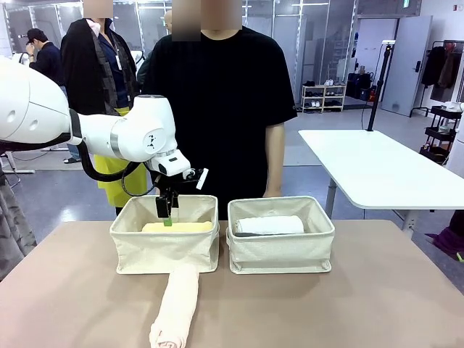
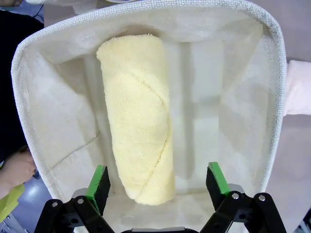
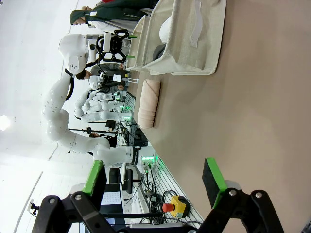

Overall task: Divide the towels into two baskets.
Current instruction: Pick up one hotel-folded towel from the bottom of the table and place it in the Fabric basket indicated by the person.

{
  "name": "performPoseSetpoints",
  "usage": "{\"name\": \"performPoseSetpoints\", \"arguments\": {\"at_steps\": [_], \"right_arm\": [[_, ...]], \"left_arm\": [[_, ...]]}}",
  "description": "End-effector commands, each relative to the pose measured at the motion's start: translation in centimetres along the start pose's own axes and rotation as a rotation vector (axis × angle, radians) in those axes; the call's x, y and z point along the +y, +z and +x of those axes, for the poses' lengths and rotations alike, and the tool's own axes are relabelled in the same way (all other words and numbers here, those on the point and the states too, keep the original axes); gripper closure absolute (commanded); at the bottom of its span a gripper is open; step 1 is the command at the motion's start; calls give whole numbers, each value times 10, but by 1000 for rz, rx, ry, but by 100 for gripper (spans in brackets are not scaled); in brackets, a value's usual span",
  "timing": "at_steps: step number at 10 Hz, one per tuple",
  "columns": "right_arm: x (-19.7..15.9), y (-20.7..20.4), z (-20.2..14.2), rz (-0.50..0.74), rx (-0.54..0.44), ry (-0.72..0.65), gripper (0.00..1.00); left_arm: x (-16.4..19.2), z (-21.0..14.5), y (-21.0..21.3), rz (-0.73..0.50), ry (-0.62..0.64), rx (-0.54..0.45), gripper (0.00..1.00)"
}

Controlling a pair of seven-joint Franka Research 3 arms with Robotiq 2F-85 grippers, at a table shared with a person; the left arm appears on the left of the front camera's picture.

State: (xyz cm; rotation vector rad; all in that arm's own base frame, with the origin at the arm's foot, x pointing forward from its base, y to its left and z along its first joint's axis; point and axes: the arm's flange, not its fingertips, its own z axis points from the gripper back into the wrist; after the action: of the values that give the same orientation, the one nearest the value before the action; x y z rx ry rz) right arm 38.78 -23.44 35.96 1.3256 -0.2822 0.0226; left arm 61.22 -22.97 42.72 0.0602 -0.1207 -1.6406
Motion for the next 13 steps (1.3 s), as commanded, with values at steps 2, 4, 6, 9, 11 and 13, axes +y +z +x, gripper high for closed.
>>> {"name": "performPoseSetpoints", "arguments": {"at_steps": [2,4,6,9,11,13], "right_arm": [[5,-3,-3,-16,-2,-21,0],[5,-3,-3,-16,-2,-21,0],[5,-3,-3,-16,-2,-21,0],[5,-3,-3,-16,-2,-21,0],[5,-3,-3,-16,-2,-21,0],[5,-3,-3,-16,-2,-21,0]], "left_arm": [[-3,-4,17,-17,49,-27,0],[-14,-16,39,-27,159,-2,0],[-27,-44,80,-36,213,-77,0],[-67,-78,127,-80,456,-287,0],[-100,-119,139,-103,563,-411,0],[-131,-174,145,-204,622,-517,0]]}}
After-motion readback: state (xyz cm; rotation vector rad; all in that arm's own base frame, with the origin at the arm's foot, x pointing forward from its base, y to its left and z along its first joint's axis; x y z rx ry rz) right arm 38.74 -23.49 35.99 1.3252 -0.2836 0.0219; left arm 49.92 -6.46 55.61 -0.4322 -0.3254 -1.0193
